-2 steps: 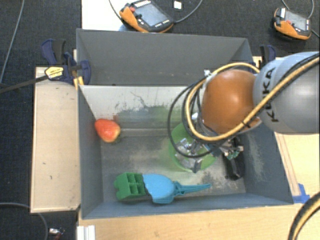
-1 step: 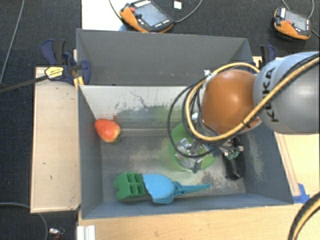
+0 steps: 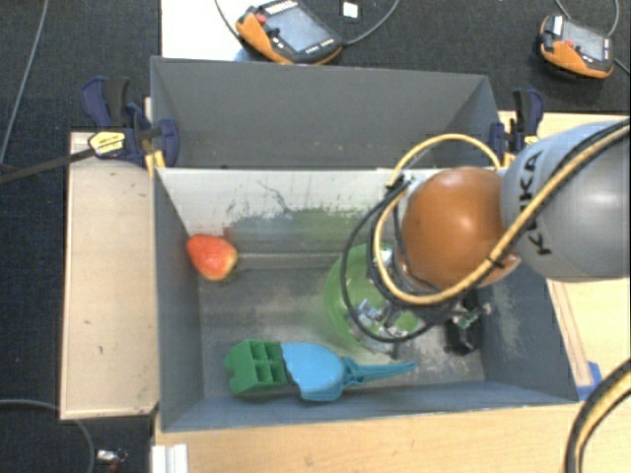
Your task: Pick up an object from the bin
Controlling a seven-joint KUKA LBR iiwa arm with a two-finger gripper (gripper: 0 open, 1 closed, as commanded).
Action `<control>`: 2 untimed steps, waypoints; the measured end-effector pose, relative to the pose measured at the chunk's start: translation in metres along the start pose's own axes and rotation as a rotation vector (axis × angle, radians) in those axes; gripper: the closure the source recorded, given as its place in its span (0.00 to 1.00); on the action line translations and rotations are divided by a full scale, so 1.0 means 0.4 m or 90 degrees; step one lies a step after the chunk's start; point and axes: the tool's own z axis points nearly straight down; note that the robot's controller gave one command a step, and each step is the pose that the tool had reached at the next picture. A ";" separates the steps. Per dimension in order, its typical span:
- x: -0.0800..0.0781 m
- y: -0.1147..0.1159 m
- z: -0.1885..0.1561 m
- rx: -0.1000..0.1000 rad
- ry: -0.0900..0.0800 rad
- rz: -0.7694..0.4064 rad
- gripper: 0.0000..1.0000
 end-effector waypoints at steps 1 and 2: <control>-0.050 -0.042 -0.044 0.002 -0.003 0.119 1.00; -0.050 -0.042 -0.044 0.001 -0.003 0.120 1.00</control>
Offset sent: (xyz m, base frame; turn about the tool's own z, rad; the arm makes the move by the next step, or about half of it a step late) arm 0.0000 0.0000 0.0000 0.0000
